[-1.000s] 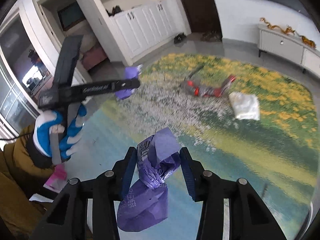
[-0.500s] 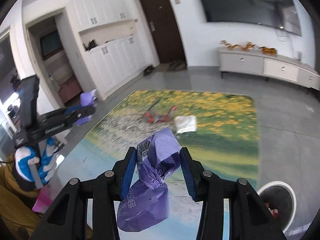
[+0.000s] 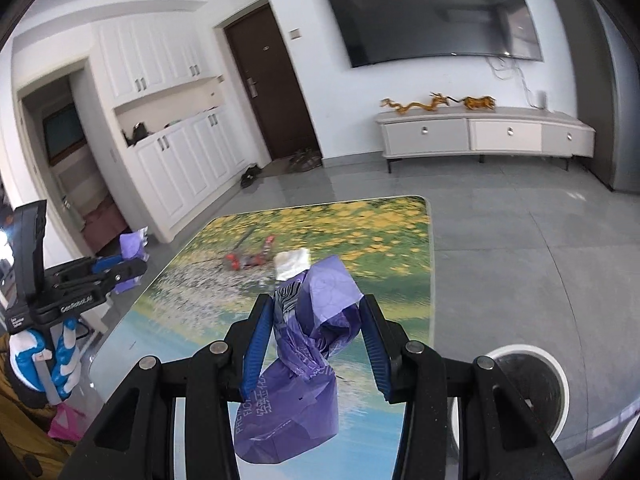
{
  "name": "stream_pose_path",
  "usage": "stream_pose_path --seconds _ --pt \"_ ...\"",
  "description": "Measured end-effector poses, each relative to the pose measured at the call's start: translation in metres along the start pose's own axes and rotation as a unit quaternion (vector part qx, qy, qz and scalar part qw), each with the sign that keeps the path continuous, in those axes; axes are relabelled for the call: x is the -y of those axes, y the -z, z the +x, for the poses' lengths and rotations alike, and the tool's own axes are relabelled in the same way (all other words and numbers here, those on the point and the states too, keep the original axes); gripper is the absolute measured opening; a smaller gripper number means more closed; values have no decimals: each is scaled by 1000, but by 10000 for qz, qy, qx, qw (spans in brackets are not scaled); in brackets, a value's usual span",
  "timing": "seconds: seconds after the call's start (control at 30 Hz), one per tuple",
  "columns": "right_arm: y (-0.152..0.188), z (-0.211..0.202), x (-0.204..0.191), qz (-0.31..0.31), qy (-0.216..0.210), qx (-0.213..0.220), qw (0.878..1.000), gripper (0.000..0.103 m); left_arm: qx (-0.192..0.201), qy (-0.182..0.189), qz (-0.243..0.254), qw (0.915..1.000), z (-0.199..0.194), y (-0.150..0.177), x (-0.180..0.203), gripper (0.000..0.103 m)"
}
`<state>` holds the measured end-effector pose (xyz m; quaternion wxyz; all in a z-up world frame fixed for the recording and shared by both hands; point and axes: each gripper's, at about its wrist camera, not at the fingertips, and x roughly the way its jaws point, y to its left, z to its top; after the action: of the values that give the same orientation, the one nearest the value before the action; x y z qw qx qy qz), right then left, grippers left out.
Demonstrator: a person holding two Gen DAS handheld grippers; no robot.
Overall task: Collect trash
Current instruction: 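Carry both purple bags to the bin and open both grippers over it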
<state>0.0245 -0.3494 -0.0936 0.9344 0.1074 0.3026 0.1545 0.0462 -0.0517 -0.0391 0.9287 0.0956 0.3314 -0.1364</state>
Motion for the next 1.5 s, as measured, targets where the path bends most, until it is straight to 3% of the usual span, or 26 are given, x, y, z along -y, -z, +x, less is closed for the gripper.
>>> stream_pose_path --seconds 0.43,0.73,1.07,1.17,1.23,1.37,1.5 --pt "45 -30 115 1025 793 -1 9916 42 -373 538 1016 9927 42 -19 114 32" --pt "71 -24 186 1430 1448 -374 9784 42 -952 1416 1660 9712 94 -40 226 33" --pt "91 -3 246 1718 1974 -821 9616 45 -1635 2506 1318 9450 156 -59 322 33" --pt "97 2 260 1805 2089 -917 9567 47 -1727 2641 1215 9411 167 -58 335 40" --pt "101 3 263 1848 2161 -927 9542 50 -1715 2707 1125 9406 169 -58 339 51" --pt "103 1 264 1878 2229 -948 9519 53 -1660 2790 1091 9395 166 -58 339 52" --pt "100 -6 260 1904 2204 -879 9526 53 -1512 2629 1127 9462 156 -58 331 52"
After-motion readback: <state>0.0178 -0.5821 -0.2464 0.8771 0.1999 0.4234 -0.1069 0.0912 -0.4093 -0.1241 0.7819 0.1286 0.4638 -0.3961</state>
